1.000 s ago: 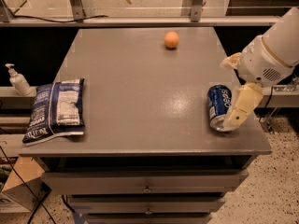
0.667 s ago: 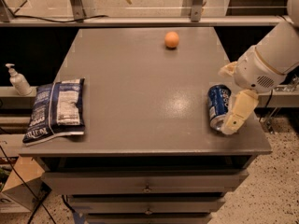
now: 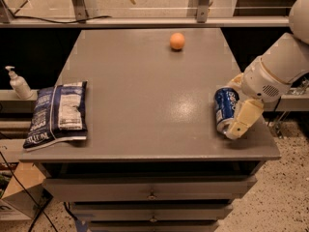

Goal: Move pepsi can near blue chip bag

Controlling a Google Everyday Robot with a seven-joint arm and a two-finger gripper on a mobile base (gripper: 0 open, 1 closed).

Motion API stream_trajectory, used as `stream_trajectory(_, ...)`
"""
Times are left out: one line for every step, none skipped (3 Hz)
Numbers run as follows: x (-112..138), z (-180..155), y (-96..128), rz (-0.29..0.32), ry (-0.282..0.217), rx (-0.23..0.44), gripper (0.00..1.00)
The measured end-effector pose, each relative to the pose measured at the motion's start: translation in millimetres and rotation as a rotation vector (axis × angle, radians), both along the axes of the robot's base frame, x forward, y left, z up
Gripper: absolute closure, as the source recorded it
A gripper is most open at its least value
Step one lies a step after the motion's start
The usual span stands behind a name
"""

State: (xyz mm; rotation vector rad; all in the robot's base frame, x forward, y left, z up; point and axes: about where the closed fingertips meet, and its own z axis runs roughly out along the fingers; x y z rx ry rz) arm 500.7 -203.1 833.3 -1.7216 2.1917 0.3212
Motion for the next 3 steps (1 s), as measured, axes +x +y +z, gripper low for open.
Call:
stream_trajectory(2,8,6,0.018,-0.025,-0.012,0.4)
stream_trajectory(7,26,25,0.056,-0.071,0.021,0.63)
stream_trajectory(7,26,26,0.057,-0.071,0.021,0.87)
